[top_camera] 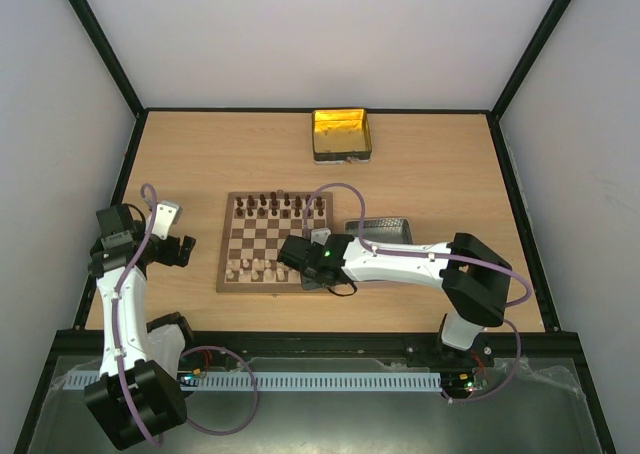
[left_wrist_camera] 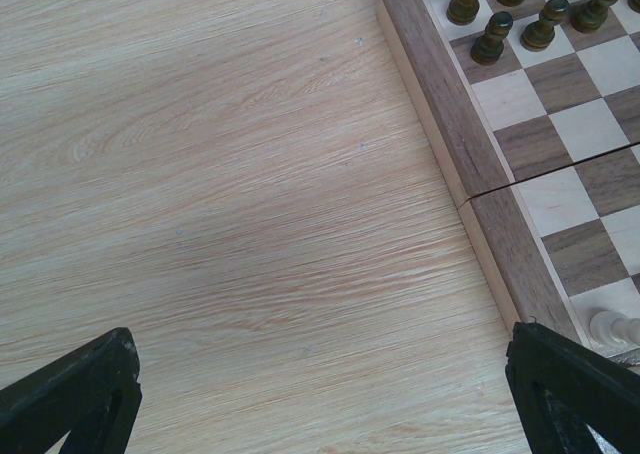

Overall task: Set up the chess pieces on the board
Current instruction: Place the chess piece on the chessboard.

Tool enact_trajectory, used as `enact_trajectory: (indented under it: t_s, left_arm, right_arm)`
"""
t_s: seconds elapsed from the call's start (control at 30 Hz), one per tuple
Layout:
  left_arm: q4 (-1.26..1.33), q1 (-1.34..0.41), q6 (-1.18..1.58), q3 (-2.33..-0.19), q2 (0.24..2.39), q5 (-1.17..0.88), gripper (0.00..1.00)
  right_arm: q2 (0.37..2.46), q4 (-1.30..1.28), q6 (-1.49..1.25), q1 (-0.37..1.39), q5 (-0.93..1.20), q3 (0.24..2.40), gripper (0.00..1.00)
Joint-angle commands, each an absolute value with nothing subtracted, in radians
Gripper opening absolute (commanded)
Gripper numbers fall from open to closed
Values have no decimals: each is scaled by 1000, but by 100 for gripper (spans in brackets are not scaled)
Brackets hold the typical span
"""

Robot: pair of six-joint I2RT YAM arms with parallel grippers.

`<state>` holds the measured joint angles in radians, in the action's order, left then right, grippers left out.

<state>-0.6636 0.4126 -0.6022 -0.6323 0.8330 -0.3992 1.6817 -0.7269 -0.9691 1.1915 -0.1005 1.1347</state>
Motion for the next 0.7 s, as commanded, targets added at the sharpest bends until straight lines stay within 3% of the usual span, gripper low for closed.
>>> enact_trajectory:
  t_s: [0.0, 0.67]
  left_arm:
    - [-661, 408, -606, -618, 826, -409, 99]
    - [-661, 408, -607, -620, 827, -410, 99]
  right_arm:
    - [1696, -751, -980, 1198, -142, 1144, 5]
    - [1709, -747, -983, 1198, -142, 1134, 10]
